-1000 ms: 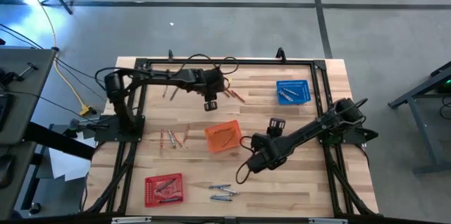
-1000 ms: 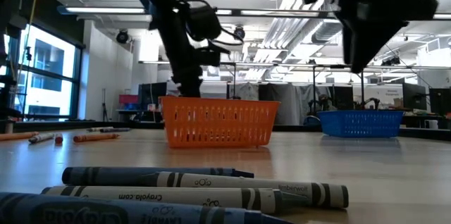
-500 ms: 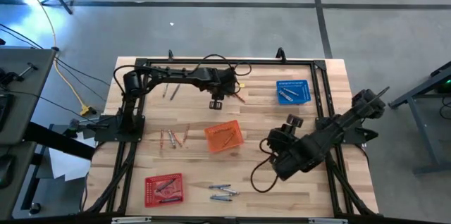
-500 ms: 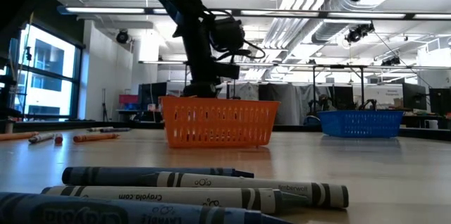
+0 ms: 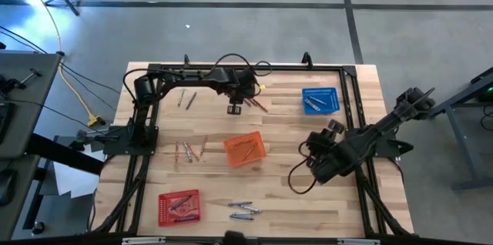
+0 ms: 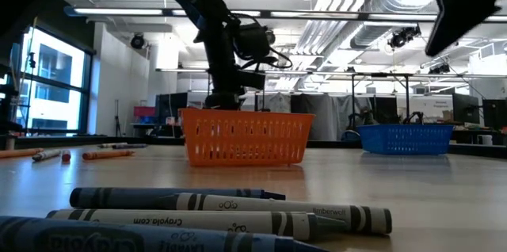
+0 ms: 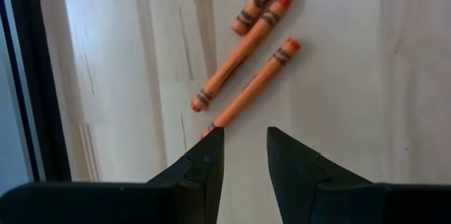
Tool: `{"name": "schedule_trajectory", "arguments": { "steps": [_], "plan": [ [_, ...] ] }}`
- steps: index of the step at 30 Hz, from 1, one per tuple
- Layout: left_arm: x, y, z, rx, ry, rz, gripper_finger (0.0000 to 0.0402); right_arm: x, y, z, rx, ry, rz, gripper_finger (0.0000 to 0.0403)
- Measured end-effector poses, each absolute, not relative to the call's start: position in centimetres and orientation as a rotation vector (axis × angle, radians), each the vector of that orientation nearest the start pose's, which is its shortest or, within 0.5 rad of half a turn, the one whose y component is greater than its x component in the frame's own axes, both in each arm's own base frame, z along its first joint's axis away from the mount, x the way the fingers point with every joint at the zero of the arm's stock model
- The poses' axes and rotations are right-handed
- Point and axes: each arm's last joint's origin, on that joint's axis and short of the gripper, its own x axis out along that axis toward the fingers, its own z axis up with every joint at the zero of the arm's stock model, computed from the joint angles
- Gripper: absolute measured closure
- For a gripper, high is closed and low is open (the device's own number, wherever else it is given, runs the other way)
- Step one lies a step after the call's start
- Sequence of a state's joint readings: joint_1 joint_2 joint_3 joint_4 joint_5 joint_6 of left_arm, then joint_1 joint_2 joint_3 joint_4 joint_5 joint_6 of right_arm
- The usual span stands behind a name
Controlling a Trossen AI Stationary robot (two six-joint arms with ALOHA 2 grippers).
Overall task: Sort crayons
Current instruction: Put the orange crayon into the orange bin
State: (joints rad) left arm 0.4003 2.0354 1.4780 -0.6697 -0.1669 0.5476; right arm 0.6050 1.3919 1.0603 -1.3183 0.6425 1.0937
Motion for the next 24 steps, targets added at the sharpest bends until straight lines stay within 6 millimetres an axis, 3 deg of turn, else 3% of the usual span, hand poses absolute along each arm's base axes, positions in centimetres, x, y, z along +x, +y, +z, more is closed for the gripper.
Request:
{"name": "schedule_trajectory", "arguments": {
  "steps": [8,17,24],
  "plan": [
    [37.0,17.6,17.0,0.267,1.327,0.148,0.0307,16.6,8.6,23.6,0.097,0.997,-0.658,0.0242],
    [36.7,18.8,14.9,0.208,1.452,0.127,0.0307,16.4,7.3,23.6,0.113,0.956,-0.621,0.0242],
    [38.5,19.8,15.8,0.27,1.462,0.105,0.0307,16.6,7.0,23.6,0.12,0.961,-0.623,0.0242]
  ]
}}
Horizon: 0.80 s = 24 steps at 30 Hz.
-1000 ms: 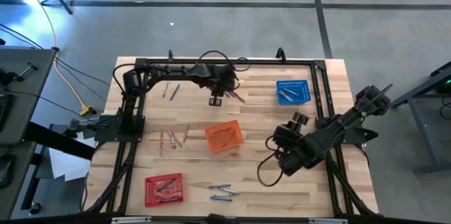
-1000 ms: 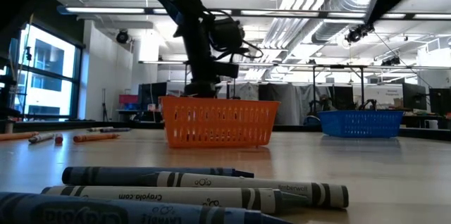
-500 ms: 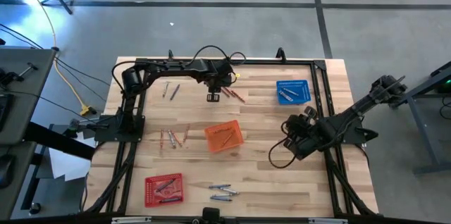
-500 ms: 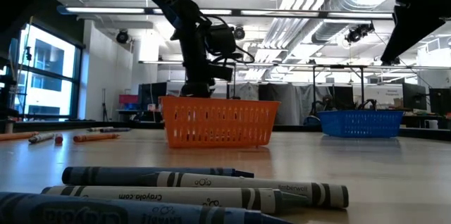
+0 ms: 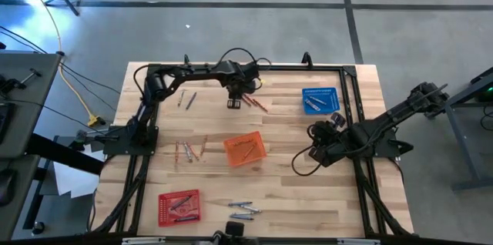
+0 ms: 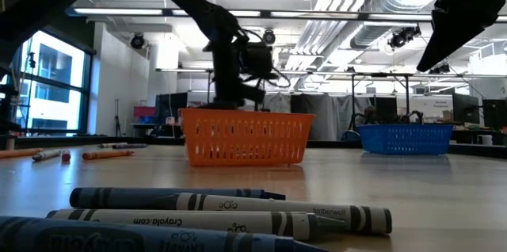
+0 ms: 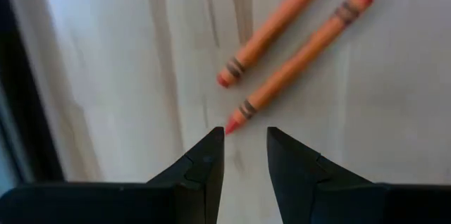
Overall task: Sort crayons
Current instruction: Put the orange crayon into the orange bin
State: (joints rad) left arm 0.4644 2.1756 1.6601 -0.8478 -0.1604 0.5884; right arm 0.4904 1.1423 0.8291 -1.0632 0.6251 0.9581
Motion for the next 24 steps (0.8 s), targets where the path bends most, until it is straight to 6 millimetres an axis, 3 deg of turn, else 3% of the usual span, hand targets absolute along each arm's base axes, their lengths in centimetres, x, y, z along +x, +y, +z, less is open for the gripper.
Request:
{"name": "schedule_trajectory", "arguments": {
  "steps": [5,16,24],
  "plan": [
    [39.3,20.0,17.1,0.269,1.415,0.089,0.0307,16.7,7.0,23.6,0.119,0.975,-0.602,0.0242],
    [39.6,18.8,17.1,0.34,1.425,-0.051,0.0307,16.7,7.1,23.5,0.108,0.981,-0.589,0.0242],
    [39.9,18.1,15.6,0.397,1.483,-0.139,0.0307,16.7,7.1,23.6,0.101,0.981,-0.582,0.0242]
  ]
}}
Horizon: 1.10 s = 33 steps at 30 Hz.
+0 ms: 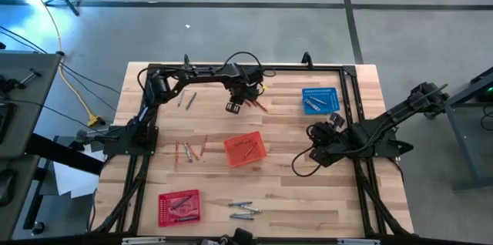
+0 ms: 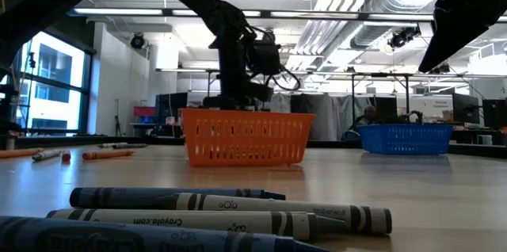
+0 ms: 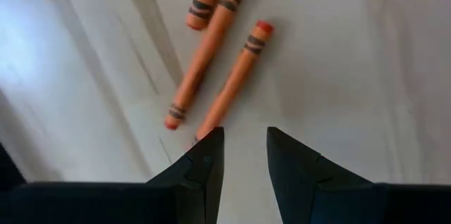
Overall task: Sort crayons
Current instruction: Put the orange crayon into the orange bin
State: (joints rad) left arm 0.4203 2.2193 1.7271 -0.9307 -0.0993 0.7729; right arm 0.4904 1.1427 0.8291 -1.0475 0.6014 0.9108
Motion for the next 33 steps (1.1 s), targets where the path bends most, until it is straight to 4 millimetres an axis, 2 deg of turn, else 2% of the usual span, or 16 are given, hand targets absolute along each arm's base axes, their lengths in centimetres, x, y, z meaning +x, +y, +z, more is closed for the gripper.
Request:
{"name": "schedule_trajectory", "arguments": {
  "steps": [4,18,27,33],
  "plan": [
    [39.9,18.1,14.3,0.442,1.54,-0.162,0.0308,16.7,7.1,23.6,0.101,0.98,-0.581,0.0242],
    [40.1,17.7,14.4,0.526,1.578,-0.148,0.0348,16.9,7.2,23.6,0.095,0.972,-0.564,0.0242],
    [41.6,18.2,17.3,0.558,1.48,-0.09,0.035,17.0,7.2,23.6,0.1,0.967,-0.562,0.0242],
    [41.7,18.1,17.5,0.507,1.447,-0.121,0.035,17.0,7.2,23.6,0.099,0.966,-0.561,0.0242]
  ]
}}
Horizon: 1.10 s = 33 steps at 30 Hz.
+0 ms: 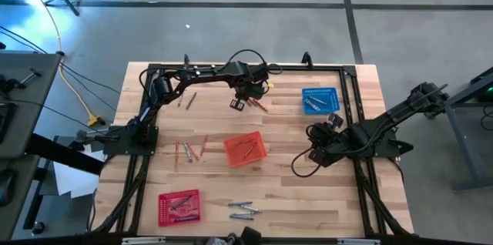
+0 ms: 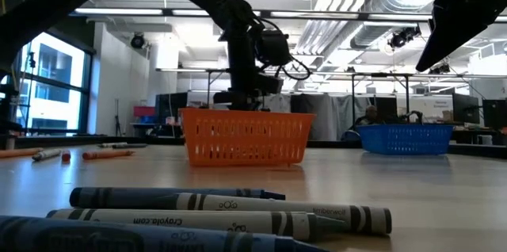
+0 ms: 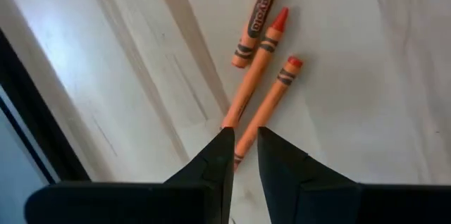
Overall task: Sort crayons
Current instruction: Put the orange crayon into the orange bin
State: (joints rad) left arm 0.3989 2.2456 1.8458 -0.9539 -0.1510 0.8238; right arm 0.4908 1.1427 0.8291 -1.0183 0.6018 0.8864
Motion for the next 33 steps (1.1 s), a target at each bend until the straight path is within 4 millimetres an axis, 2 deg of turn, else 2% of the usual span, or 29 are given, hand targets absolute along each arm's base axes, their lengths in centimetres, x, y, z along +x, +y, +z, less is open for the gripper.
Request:
{"name": "schedule_trajectory", "arguments": {
  "steps": [9,26,33],
  "plan": [
    [41.3,18.7,16.7,0.485,1.485,-0.152,0.035,17.0,7.2,23.6,0.088,0.967,-0.551,0.0242],
    [39.5,20.8,16.5,0.453,1.499,-0.289,0.035,17.2,7.3,23.7,0.096,0.956,-0.538,0.0242],
    [39.3,21.3,16.5,0.46,1.493,-0.296,0.0351,17.3,7.4,23.7,0.099,0.949,-0.532,0.0242]
  ]
}}
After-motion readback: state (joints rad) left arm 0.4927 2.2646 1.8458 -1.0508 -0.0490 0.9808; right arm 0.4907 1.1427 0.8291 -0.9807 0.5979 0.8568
